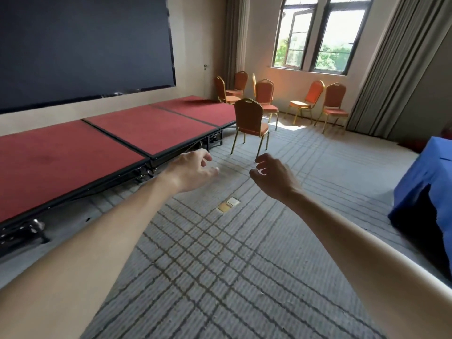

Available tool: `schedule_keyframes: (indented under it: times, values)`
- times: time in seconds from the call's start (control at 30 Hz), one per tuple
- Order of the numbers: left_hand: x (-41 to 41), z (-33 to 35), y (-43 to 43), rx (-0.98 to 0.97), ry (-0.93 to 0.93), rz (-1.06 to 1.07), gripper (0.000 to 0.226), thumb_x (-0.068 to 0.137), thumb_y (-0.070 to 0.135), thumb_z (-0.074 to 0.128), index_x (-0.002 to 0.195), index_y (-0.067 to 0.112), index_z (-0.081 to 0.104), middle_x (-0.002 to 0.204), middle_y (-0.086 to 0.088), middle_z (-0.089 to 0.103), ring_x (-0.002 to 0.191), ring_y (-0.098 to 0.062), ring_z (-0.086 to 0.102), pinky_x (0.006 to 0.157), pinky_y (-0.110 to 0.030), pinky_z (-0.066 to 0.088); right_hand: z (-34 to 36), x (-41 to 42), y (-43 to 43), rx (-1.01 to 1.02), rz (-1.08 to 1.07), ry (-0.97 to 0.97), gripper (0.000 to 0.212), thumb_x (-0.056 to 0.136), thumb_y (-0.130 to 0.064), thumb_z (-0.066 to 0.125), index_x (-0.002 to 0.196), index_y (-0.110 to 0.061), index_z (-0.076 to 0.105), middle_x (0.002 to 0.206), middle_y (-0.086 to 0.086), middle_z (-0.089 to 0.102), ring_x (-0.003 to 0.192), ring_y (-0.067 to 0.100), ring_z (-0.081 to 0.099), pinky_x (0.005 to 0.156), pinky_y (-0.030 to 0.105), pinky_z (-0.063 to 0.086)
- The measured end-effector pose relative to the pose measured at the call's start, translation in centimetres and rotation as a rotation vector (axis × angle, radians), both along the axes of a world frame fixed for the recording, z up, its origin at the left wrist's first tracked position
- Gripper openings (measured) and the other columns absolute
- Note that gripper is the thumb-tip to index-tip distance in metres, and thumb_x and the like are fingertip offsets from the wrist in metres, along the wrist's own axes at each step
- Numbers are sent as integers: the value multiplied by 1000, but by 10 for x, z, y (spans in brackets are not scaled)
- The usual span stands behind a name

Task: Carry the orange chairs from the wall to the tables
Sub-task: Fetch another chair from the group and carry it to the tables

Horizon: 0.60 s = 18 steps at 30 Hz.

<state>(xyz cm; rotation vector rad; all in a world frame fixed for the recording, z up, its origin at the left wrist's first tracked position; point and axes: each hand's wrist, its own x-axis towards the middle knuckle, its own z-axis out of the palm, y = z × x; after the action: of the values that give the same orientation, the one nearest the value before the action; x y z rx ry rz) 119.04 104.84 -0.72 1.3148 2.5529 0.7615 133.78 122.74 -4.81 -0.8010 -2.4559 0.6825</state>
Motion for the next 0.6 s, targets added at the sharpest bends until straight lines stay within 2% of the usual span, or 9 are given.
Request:
schedule_keyframes:
  times: [0.23,0.37,0.6]
  values:
    - [-177,-29,65,20,-72,-10,48,93,54,57,133,27,51,126,7,58,115,-16,56,100,-38,46,-15,-167,75,67,-34,-83,42,91,-40,59,128,-21,55,117,-3,67,105,17,62,89,40,53]
    - [-295,-41,100,41,-101,-26,45,94,50,59,132,26,52,124,5,58,113,-15,56,94,-34,45,-24,-276,113,103,-76,-112,42,91,-42,58,128,-23,54,117,-5,67,107,18,62,88,39,53]
    - [-471,-25,186,-1,-72,-88,44,94,47,58,131,24,53,125,3,60,111,-18,58,98,-39,47,-18,-427,176,114,-146,-160,43,92,-41,57,131,-23,52,121,-3,66,111,19,60,89,37,51]
